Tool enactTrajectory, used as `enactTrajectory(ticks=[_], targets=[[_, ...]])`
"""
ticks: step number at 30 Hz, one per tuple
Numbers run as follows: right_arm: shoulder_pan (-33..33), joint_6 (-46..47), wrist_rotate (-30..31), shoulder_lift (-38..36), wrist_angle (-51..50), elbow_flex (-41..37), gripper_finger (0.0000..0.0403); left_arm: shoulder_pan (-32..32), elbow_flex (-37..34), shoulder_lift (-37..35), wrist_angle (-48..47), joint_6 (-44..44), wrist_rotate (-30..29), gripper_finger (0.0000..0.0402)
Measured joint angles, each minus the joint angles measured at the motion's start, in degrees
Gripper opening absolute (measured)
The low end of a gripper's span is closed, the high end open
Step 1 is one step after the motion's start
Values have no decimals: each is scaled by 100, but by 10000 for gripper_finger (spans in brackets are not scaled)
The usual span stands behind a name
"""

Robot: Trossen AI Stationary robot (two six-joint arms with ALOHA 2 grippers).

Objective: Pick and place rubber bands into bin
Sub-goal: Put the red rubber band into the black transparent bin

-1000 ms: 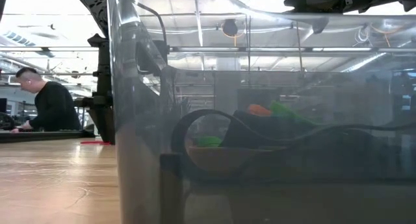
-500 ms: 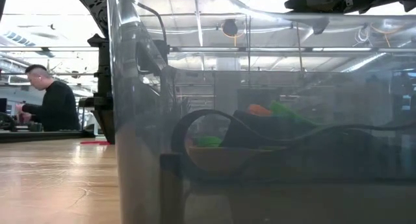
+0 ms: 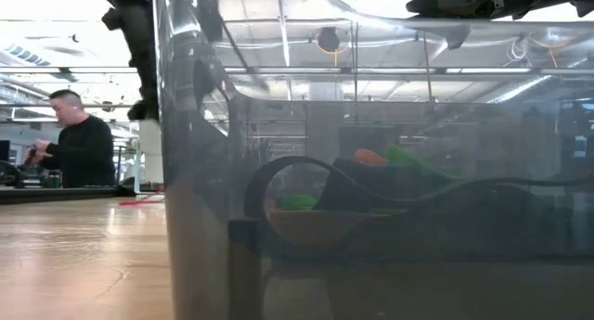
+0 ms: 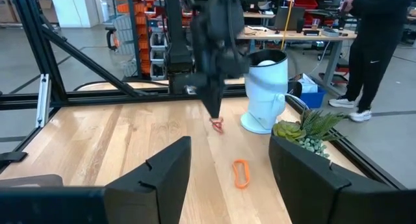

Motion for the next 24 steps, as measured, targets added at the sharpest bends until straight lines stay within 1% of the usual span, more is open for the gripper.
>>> enactTrajectory(ticks=[2, 5, 9, 12, 18, 20, 24], targets=[[0, 0, 3, -2, 4, 0, 203, -35, 0, -399, 171, 119, 162, 2], [0, 2, 7, 0, 8, 2, 205, -103, 0, -980, 693, 324, 464, 2], [0, 1, 10, 0, 15, 2, 203, -222, 7, -1608, 1669, 622, 954, 1], [-2, 0, 33, 0, 52, 2, 201, -360, 15, -1939, 2483, 778, 1307, 1], [-7, 0, 62, 0, 170, 2, 205, -641, 20, -2288, 3591, 834, 2042, 1], [-7, 0, 197, 0, 170, 2, 205, -727, 25, -2320, 3898, 832, 2285, 1], [-9, 6, 565, 45, 170, 2, 202, -935, 344, -2258, 3762, 1016, 2632, 1]])
